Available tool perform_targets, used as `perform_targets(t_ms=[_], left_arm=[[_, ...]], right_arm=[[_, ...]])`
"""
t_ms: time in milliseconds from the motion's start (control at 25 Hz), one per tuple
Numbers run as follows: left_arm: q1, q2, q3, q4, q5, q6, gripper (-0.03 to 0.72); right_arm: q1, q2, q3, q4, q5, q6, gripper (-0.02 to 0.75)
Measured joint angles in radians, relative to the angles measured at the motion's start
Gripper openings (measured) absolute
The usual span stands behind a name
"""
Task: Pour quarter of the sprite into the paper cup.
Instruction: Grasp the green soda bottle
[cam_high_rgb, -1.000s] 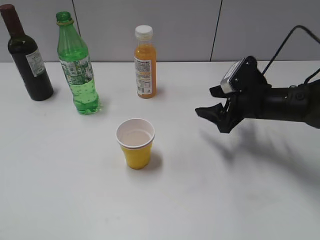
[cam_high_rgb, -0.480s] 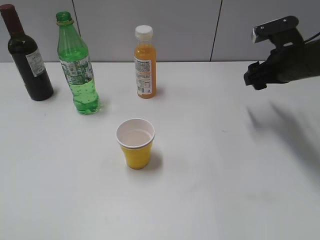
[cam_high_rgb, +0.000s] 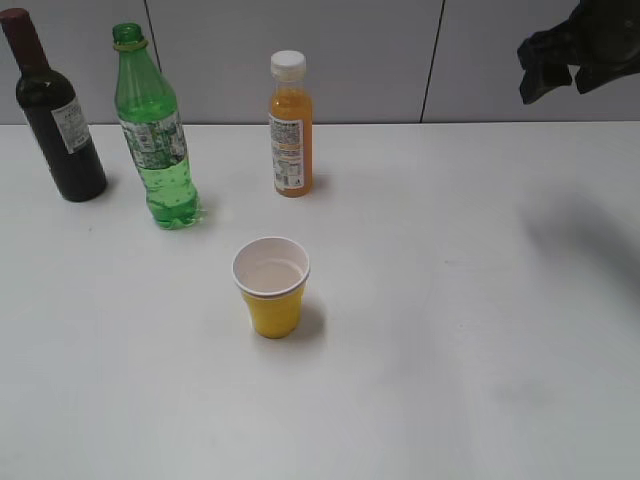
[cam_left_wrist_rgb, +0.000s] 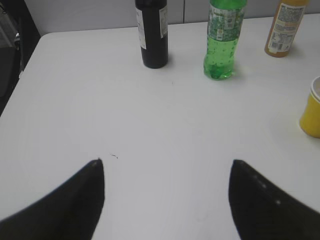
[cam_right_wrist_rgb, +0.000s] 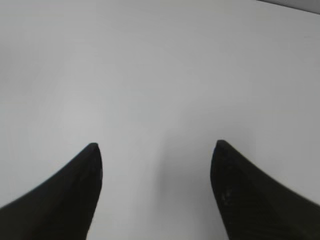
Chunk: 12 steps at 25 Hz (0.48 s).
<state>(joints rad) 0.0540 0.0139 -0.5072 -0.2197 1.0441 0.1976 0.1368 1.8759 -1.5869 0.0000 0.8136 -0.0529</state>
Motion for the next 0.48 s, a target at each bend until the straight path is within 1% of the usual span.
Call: perform_targets(t_ms=[120, 240, 360, 480], left_arm=[[0.0, 0.0, 0.0, 0.0, 0.0, 0.0, 0.589], [0.0, 0.0, 0.0, 0.0, 0.0, 0.0, 0.589], [0.0, 0.0, 0.0, 0.0, 0.0, 0.0, 0.589], [0.0, 0.0, 0.0, 0.0, 0.0, 0.0, 0.589]], right_arm=[[0.0, 0.0, -0.082, 0.05, 0.152, -0.015, 0.595], [0.0, -0.001, -0.127, 0.058, 0.315, -0.018, 0.604], [-0.002, -0.021, -0.132, 0.061, 0.367, -0.008, 0.604], [-0.002, -0.059, -0.125, 0.06, 0.372, 0.001, 0.601]])
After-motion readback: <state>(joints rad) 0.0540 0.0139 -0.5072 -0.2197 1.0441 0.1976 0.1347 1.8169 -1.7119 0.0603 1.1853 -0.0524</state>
